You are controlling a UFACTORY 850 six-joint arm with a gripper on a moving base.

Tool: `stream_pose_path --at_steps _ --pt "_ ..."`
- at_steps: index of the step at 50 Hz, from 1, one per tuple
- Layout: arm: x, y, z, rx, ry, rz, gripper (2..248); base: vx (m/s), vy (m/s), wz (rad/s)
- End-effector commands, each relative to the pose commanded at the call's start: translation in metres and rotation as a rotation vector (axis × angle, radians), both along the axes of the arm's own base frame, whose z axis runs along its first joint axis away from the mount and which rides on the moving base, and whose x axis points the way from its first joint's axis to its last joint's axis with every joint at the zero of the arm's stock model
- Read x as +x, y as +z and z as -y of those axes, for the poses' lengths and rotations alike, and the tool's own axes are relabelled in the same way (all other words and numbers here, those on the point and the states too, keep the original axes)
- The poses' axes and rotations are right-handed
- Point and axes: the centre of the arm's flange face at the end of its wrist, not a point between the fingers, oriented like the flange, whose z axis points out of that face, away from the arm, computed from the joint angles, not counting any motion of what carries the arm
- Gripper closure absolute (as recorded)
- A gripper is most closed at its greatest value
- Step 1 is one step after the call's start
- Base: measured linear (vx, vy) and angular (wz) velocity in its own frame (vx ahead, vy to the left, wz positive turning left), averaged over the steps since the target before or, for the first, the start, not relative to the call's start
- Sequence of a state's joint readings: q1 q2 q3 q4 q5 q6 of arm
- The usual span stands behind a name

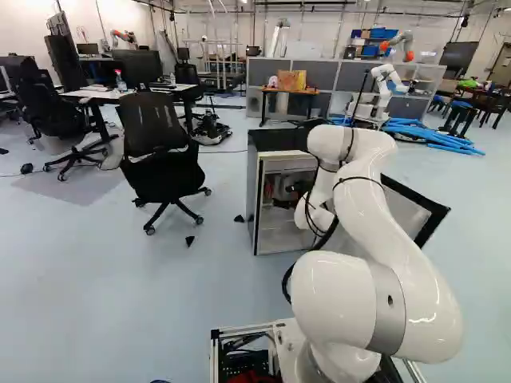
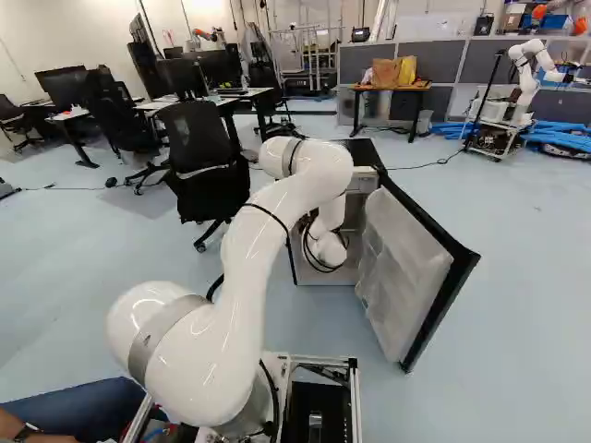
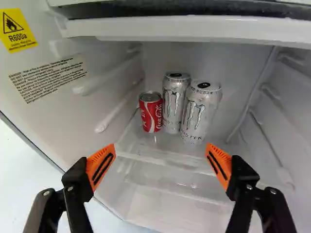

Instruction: Grab a drink from the fridge

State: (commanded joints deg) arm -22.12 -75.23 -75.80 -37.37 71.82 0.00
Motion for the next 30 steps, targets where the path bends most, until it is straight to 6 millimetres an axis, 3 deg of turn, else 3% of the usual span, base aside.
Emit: stream_pose_path --at_steps 14,30 --pt "0.011 -0.019 -0.004 0.009 0.013 0.048 3 0.0 0.0 0.0" --pt "0.013 -0.019 -0.005 0.008 0.015 0.05 3 0.0 0.0 0.0"
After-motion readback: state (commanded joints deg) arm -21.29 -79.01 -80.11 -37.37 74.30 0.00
